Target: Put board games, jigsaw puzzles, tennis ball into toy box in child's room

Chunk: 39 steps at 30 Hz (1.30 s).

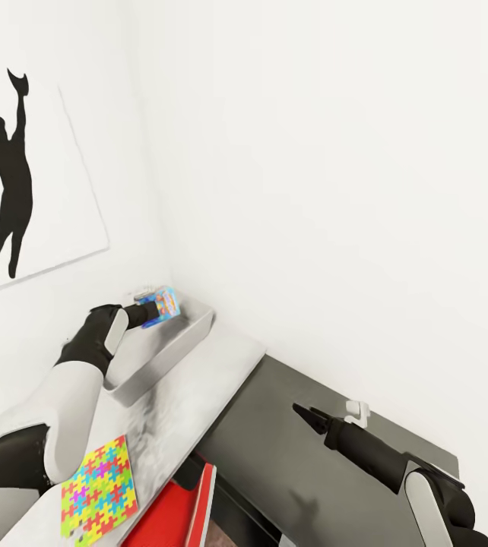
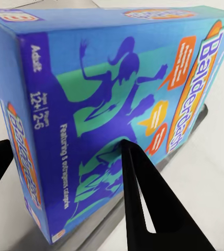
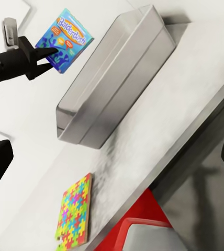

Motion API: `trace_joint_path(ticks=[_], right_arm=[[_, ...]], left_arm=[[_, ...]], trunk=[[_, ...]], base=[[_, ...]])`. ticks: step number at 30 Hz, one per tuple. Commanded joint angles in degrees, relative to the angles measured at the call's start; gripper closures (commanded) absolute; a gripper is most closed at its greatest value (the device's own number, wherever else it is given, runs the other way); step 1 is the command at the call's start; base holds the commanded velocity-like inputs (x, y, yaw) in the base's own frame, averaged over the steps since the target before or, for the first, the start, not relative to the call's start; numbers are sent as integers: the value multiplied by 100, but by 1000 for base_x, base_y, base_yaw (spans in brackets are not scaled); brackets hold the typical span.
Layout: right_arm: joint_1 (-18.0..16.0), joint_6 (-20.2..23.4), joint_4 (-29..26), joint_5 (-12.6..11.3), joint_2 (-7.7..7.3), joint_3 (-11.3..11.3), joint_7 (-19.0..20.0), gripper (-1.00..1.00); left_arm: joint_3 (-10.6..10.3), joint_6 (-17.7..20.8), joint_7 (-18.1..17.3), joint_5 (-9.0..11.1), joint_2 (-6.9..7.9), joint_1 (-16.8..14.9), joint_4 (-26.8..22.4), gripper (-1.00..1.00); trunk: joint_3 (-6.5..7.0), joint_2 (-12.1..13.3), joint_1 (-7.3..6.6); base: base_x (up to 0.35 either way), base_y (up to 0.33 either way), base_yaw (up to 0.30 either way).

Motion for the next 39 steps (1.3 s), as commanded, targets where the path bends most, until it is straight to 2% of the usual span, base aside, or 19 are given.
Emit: trace_joint_path(ticks=[1, 5, 21, 39], right_arm=[[-5, 29, 1, -20, 2, -6, 4, -100], [-5, 14, 6, -18, 5, -6, -8, -100], [-5, 24, 6, -26, 9, -14, -12, -100], [-5, 55, 7, -26, 2, -9, -11, -100]], left_arm=[[-36, 29, -7, 40, -2, -5, -5, 100], [-129, 23, 1, 40, -4, -6, -5, 100], [-155, 16, 12, 49, -4, -6, -5, 100], [-156, 13, 21, 45, -17, -6, -5, 100]], trunk=[[-13, -12, 3], [-14, -12, 3], [-17, -12, 3], [-140, -12, 3]], base=[[0, 0, 0], [0, 0, 0], [0, 0, 0], [0, 0, 0]])
